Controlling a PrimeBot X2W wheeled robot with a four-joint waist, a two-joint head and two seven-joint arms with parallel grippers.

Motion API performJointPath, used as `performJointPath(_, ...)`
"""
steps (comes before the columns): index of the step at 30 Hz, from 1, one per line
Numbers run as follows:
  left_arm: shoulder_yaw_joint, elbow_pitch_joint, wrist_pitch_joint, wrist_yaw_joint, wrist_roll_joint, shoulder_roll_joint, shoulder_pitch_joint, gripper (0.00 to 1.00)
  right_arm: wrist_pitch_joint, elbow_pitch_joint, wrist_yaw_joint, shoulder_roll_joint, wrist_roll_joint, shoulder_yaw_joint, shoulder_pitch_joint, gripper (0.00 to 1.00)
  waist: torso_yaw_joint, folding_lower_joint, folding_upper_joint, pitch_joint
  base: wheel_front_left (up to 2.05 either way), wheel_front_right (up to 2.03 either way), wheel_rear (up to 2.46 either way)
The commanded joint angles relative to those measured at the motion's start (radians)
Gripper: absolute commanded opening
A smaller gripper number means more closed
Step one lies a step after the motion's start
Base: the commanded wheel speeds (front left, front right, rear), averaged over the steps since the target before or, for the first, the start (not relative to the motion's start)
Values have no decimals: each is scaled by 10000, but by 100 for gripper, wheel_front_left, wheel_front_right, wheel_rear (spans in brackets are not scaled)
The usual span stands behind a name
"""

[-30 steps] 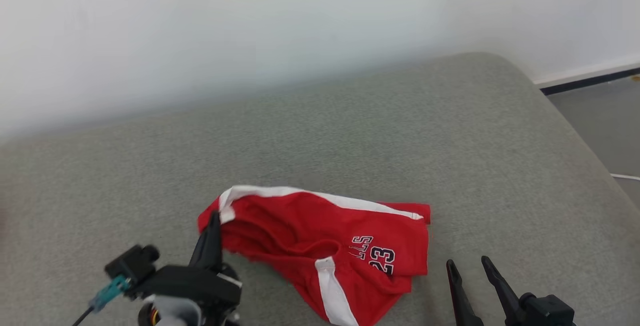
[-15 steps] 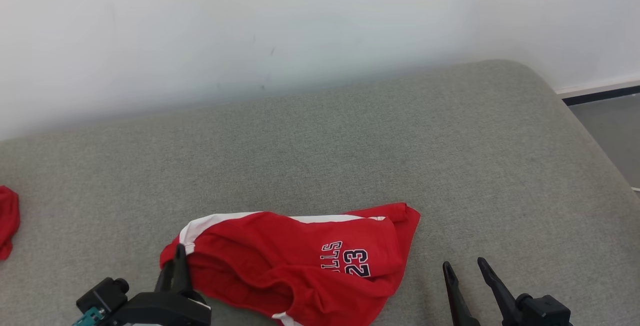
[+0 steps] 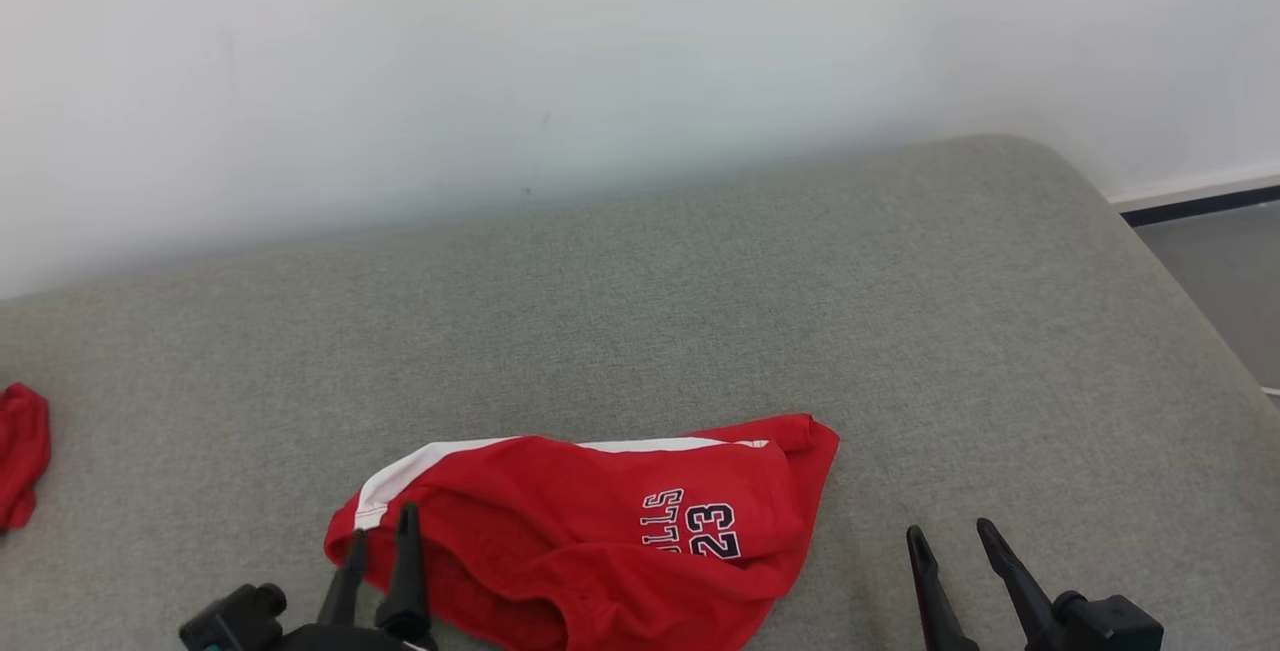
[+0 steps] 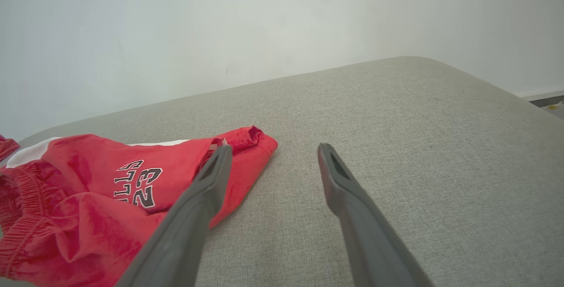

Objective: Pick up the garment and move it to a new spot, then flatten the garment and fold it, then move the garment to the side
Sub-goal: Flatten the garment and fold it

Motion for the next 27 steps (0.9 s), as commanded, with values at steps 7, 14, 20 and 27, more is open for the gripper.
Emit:
performJointPath(7,485,-2321,-33,-37,3065,159,1410,100,70,-151,11,-43,-8,-137,236,100,318,0,-1,-201,0,0,0)
performJointPath(14,859,-3836,-33,-193,5641,65,2596,100,250,-221,13,-70,8,-108,74,100,541,0,-1,-389,0,0,0)
performJointPath(20,1426,-4478,-33,-291,6640,-183,3534,100,378,-278,13,-99,37,-251,165,100,780,0,-1,-552,0,0,0)
performJointPath(27,1721,-4360,-33,-385,6943,-315,4023,100,391,-295,11,-5,23,-364,321,100,974,0,-1,-641,0,0,0)
